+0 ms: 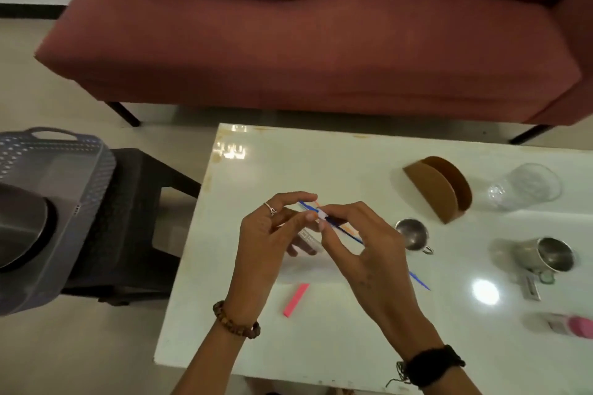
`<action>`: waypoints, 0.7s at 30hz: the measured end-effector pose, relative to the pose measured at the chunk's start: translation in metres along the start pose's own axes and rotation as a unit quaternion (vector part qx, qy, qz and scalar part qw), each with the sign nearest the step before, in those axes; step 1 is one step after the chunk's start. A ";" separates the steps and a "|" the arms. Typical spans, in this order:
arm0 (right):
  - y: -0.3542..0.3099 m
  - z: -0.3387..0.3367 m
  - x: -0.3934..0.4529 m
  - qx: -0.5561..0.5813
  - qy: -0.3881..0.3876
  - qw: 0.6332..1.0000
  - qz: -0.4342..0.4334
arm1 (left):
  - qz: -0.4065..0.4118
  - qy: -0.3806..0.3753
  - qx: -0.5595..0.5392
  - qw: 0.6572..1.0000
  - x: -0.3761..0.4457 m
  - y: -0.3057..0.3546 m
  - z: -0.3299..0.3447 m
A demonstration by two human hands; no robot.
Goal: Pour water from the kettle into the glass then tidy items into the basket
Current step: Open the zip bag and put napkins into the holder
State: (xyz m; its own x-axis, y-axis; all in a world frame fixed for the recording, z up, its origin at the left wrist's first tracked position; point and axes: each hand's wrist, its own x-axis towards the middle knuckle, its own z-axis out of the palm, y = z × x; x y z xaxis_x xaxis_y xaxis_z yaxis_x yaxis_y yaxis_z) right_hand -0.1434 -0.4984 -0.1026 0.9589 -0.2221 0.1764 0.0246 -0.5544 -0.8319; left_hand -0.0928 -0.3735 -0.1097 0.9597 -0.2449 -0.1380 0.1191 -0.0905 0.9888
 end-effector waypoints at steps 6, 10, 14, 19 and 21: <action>0.023 -0.018 -0.004 -0.001 0.040 0.999 0.020 | -0.004 -0.009 0.013 1.000 0.001 -0.006 0.027; 0.033 -0.026 -0.010 -0.036 0.055 0.998 0.021 | -0.008 0.050 -0.024 0.998 0.005 -0.006 0.016; 0.066 -0.064 -0.035 -0.066 0.090 0.992 0.067 | -0.031 0.068 -0.055 0.996 0.009 -0.005 0.021; 0.065 -0.070 -0.029 0.027 0.095 0.990 0.102 | -0.070 -0.025 -0.058 0.996 0.018 0.006 -0.008; 0.063 -0.068 -0.022 0.061 0.091 0.989 0.104 | -0.081 -0.126 0.023 0.988 0.020 0.015 -0.013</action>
State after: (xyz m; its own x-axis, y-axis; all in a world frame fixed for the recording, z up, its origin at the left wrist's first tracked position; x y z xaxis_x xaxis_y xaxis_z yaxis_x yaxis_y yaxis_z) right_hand -0.1824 -0.5830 -0.1225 0.8807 -0.4672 0.0782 -0.1226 -0.3842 -0.9151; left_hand -0.0680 -0.3671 -0.0974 0.8342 -0.4560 -0.3102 0.2485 -0.1914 0.9495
